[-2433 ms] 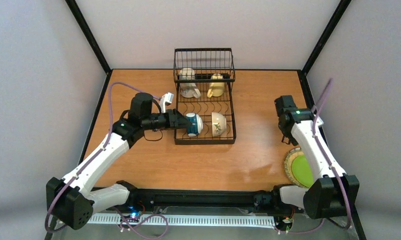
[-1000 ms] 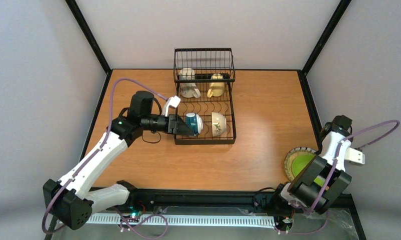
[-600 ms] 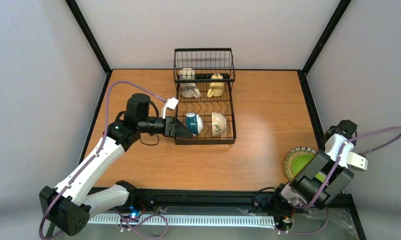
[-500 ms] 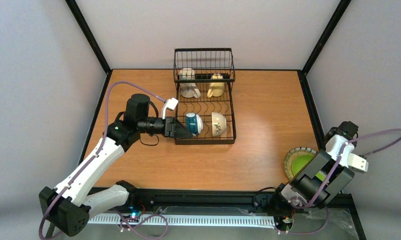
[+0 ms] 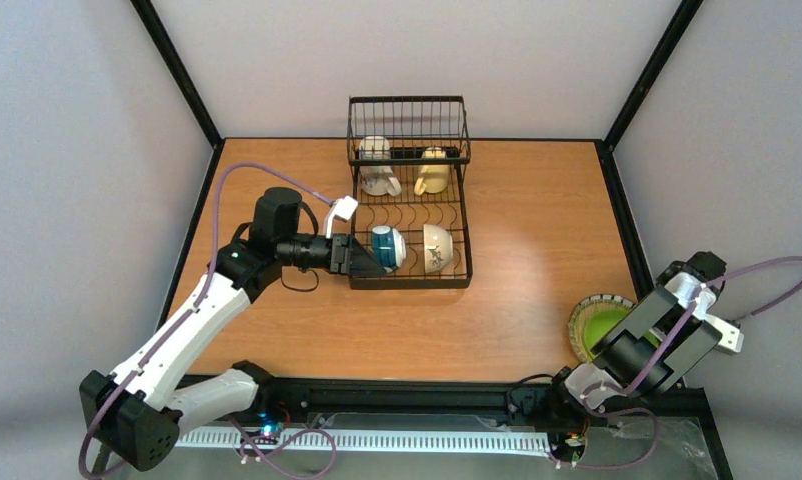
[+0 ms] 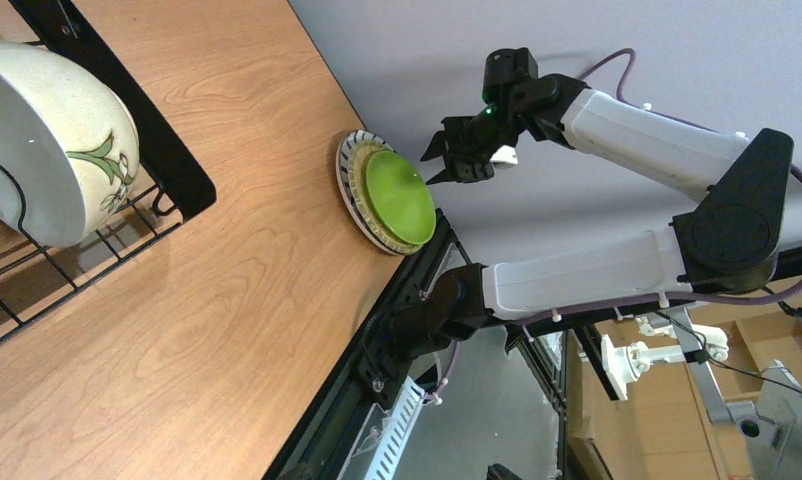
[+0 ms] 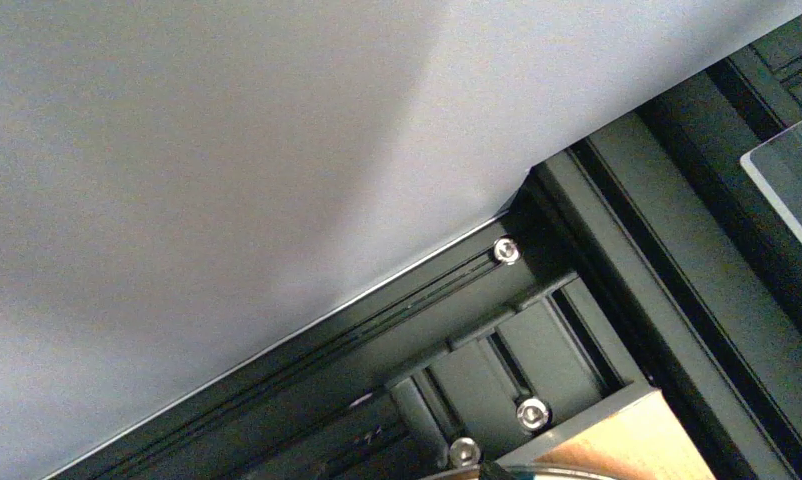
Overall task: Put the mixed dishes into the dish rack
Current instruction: Move the plate to the center of the board.
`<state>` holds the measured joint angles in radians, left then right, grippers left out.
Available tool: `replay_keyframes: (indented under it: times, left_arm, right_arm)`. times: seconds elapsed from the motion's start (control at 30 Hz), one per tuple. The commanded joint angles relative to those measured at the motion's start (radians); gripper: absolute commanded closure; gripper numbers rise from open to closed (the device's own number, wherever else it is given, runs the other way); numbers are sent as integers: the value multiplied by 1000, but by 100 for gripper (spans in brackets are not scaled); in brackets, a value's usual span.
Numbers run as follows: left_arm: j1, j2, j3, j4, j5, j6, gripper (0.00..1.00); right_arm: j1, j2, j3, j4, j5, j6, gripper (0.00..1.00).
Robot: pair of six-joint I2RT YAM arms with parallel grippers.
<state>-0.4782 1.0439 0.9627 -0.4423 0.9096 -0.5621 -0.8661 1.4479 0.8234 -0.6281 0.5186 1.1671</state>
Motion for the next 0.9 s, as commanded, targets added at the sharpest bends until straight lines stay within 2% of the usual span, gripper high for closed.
replay_keyframes:
  times: [0.0, 0.37, 0.6, 0.87]
  left_arm:
    - [-7, -7, 31, -23, 5, -2, 2]
    - [-7, 5, 52, -53, -14, 2, 2]
    - [-7, 31, 102, -98, -12, 27, 2]
    - [-7, 45, 132, -116, -10, 43, 2]
  right_arm:
    - [-41, 43, -33, 31, 7, 15, 14]
    - [-87, 110, -40, 62, -17, 8, 14]
    - [-94, 167, -16, 1, -118, 25, 14]
    - [-91, 109, -31, -21, -182, -3, 14]
